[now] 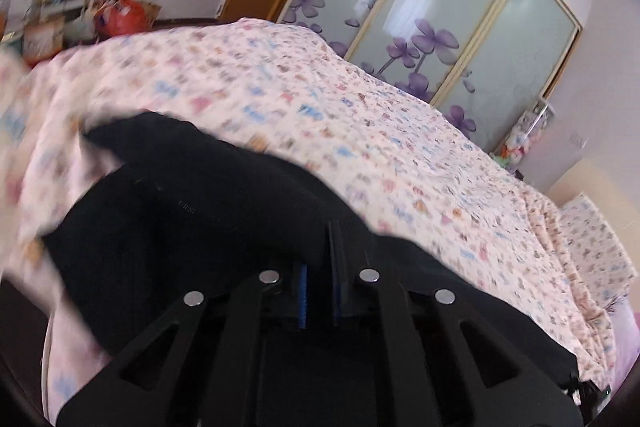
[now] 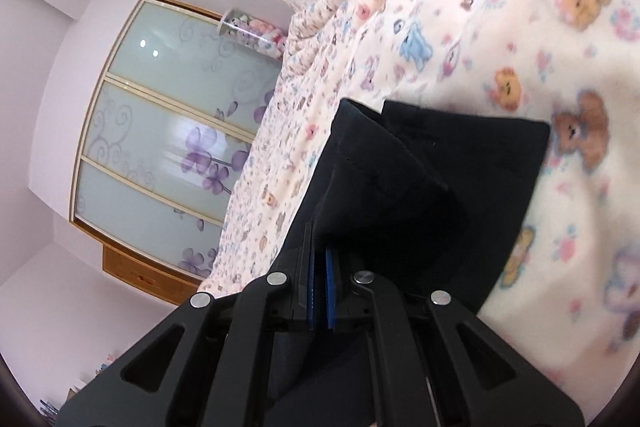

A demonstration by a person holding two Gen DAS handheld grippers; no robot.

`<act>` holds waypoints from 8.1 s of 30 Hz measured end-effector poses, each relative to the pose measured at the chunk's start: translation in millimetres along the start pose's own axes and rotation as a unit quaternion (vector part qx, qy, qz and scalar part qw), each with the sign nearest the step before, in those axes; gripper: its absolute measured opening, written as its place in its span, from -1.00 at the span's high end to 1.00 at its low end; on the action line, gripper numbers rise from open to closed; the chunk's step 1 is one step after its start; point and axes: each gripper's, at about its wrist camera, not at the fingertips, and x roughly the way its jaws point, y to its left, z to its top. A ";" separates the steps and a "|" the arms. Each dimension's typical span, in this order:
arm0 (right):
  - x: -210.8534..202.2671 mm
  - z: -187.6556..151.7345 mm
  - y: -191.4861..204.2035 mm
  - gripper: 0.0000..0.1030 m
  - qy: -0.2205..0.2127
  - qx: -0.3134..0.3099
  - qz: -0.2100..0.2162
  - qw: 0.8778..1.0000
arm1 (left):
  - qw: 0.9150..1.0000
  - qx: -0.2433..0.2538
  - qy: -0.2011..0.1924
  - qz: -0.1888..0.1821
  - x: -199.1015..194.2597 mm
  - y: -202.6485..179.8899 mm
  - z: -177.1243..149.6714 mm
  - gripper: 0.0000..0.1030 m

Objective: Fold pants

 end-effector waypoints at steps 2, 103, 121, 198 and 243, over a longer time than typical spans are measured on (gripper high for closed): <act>-3.6 2.5 -3.4 0.92 -0.011 0.004 -0.002 1.000 | 1.000 -0.012 0.000 0.006 -13.8 18.9 -27.2 0.83; -13.1 20.3 -21.0 0.90 0.061 -0.030 -0.102 0.992 | 0.997 0.059 -0.033 -0.035 -23.2 -2.8 -92.0 -0.95; -0.2 25.4 7.1 0.92 0.048 -0.200 -0.135 0.969 | 0.998 0.063 0.020 -0.015 4.5 -1.5 -98.9 -0.96; -38.9 46.9 -54.8 0.16 0.043 -0.019 -0.088 0.995 | 0.995 0.051 0.046 -0.074 18.0 -7.6 -109.3 -0.97; 43.5 -280.7 191.0 0.70 0.294 -0.353 0.137 0.878 | 0.995 0.037 0.048 -0.078 18.1 -5.5 -109.1 -0.97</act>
